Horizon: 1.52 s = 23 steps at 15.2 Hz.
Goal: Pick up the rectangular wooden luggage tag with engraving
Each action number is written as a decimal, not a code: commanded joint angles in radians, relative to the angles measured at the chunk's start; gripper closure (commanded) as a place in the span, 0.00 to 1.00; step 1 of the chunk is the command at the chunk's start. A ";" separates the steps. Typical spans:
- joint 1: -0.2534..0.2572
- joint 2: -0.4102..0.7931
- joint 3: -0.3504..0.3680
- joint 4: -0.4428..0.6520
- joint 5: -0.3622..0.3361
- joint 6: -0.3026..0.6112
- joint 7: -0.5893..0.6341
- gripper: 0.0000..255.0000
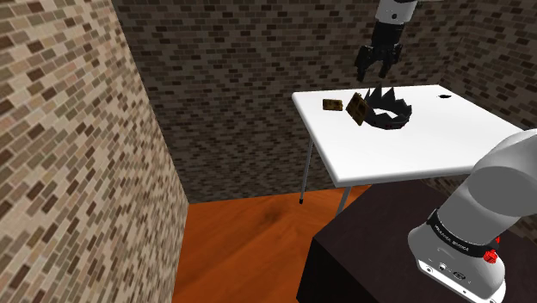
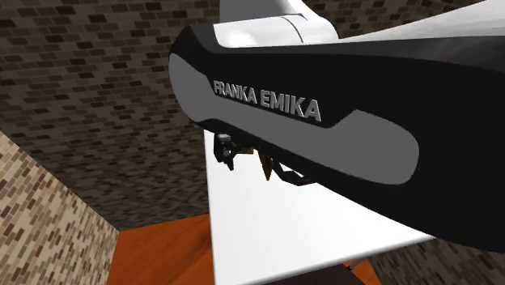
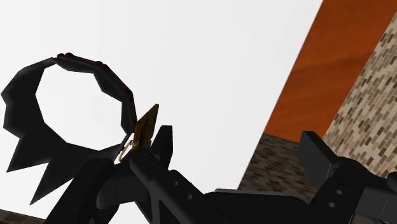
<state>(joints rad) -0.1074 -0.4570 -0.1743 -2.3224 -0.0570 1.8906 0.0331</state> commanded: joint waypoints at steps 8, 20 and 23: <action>-0.055 0.297 -0.120 0.114 0.096 0.148 -0.007 0.00; -0.122 0.593 -0.192 0.226 0.268 0.268 -0.070 0.00; -0.124 0.616 -0.189 0.211 0.283 0.303 -0.083 0.00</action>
<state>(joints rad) -0.2301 0.1496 -0.3644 -2.1070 0.2201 2.1806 -0.0445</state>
